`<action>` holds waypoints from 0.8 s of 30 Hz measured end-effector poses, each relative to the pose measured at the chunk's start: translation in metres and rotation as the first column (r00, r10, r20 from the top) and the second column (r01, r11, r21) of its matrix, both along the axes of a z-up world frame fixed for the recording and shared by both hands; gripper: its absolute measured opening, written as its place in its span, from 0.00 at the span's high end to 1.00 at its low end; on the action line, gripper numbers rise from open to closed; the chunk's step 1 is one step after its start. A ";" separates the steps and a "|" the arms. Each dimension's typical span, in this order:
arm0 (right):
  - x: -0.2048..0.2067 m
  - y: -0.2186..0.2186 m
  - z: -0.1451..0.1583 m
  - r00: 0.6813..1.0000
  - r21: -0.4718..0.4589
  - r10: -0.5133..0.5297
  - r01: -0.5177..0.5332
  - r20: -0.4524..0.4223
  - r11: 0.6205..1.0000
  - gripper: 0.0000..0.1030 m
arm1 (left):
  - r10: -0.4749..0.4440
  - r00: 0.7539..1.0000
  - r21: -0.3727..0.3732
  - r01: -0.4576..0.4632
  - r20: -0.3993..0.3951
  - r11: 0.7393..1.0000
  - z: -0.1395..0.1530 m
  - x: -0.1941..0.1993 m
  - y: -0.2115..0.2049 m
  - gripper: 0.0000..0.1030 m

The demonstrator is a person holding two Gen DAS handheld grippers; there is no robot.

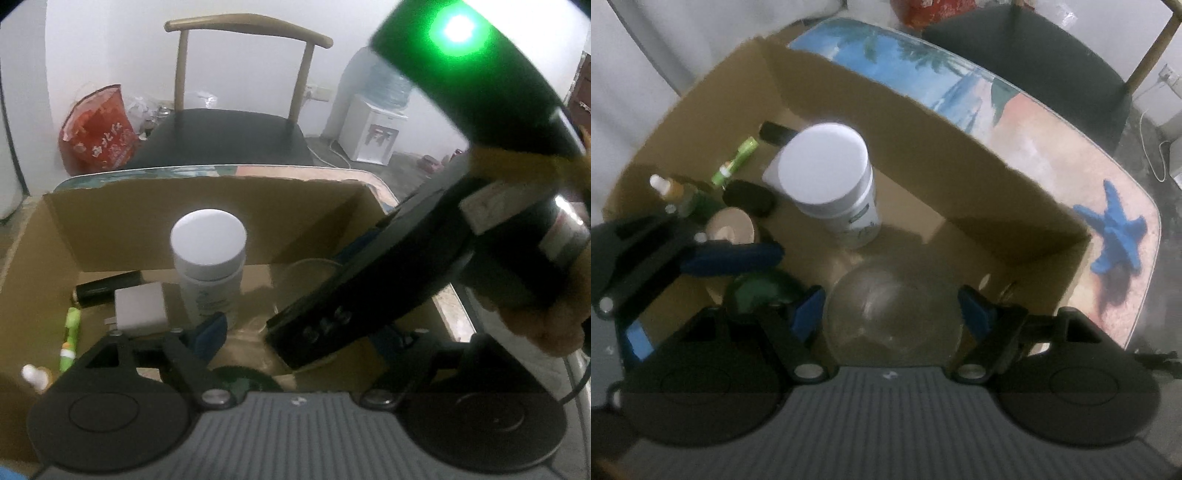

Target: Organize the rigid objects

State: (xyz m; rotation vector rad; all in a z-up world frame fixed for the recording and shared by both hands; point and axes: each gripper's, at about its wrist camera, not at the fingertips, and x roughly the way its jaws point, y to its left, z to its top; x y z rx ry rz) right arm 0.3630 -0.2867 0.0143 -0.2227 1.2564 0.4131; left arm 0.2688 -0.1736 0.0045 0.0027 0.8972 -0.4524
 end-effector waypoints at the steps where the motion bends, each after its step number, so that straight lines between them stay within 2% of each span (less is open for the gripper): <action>1: -0.001 -0.003 0.002 1.000 0.017 -0.013 0.013 -0.005 1.000 0.23 | 0.005 1.000 0.003 -0.005 0.002 1.000 0.002 -0.003 0.000 0.17; 5: -0.013 -0.015 0.020 0.997 0.074 -0.064 0.062 0.030 0.995 0.23 | 0.018 0.999 0.011 -0.019 0.043 1.000 0.014 -0.023 0.005 0.17; 8: -0.035 -0.031 0.044 0.989 0.177 -0.116 0.099 0.089 0.979 0.22 | 0.024 0.995 0.011 -0.025 0.101 1.000 0.029 -0.046 0.011 0.11; 11: -0.074 -0.048 0.071 0.967 0.280 -0.186 0.132 0.175 0.951 0.18 | 0.013 0.985 0.029 -0.018 0.170 0.999 0.042 -0.073 0.019 0.01; 15: -0.147 -0.065 0.099 0.899 0.385 -0.298 0.164 0.321 0.908 0.01 | 0.013 0.979 0.071 -0.028 0.205 0.997 0.054 -0.104 0.034 0.00; 19: -0.209 -0.069 0.103 0.825 0.438 -0.398 0.209 0.402 0.874 0.01 | 0.036 0.979 0.116 -0.061 0.203 0.991 0.061 -0.121 0.047 0.00; 24: -0.259 -0.072 0.087 0.736 0.550 -0.550 0.291 0.394 0.783 0.01 | 0.078 0.967 0.136 -0.114 0.242 0.984 0.068 -0.136 0.063 0.00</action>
